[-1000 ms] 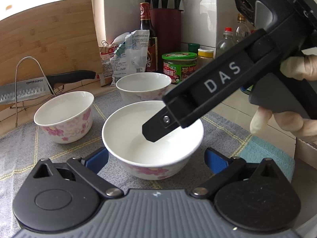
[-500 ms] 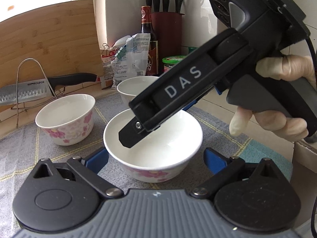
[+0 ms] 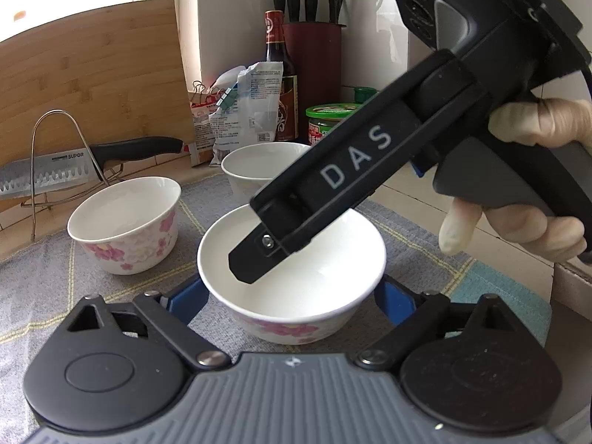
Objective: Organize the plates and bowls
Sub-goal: 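Lift the floral bowl with the right gripper and carry it toward the plate stack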
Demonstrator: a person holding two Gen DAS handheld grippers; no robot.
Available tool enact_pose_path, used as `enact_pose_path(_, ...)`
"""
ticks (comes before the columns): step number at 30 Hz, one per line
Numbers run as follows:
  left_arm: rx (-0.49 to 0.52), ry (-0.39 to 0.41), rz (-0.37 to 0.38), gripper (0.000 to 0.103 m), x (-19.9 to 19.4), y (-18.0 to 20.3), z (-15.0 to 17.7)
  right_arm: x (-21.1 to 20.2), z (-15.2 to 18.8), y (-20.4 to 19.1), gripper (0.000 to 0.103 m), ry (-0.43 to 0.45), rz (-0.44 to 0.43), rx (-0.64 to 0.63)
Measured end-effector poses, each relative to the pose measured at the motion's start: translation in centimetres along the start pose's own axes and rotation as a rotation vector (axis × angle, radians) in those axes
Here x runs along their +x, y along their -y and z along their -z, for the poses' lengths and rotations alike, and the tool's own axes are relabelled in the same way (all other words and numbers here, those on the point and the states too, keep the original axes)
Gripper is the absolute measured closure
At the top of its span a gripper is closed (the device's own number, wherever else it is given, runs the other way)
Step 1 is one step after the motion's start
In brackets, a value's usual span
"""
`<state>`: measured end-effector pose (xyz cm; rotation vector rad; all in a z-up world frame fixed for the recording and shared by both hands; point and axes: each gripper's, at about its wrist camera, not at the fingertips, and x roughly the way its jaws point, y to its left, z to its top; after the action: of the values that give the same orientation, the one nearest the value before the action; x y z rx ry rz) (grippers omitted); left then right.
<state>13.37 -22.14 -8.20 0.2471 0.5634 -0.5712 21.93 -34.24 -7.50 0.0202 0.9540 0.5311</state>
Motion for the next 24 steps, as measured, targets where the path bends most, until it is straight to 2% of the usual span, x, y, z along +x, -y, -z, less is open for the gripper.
enact_pose_path(7, 0.015, -0.001, -0.005, 0.009, -0.1, 0.1, 0.1, 0.0, -0.3, 0.5, 0.011, -0.015, -0.029, 0.025)
enact_pose_path(17, 0.017, -0.015, -0.005, 0.010, -0.2, 0.1, 0.0, -0.2, -0.4, 0.0, 0.011, -0.022, -0.018, 0.019)
enact_pose_path(24, 0.002, -0.025, -0.006, 0.010, -2.0, -0.7, 0.0, -0.4, -0.7, -1.4, 0.011, -0.033, -0.021, 0.014)
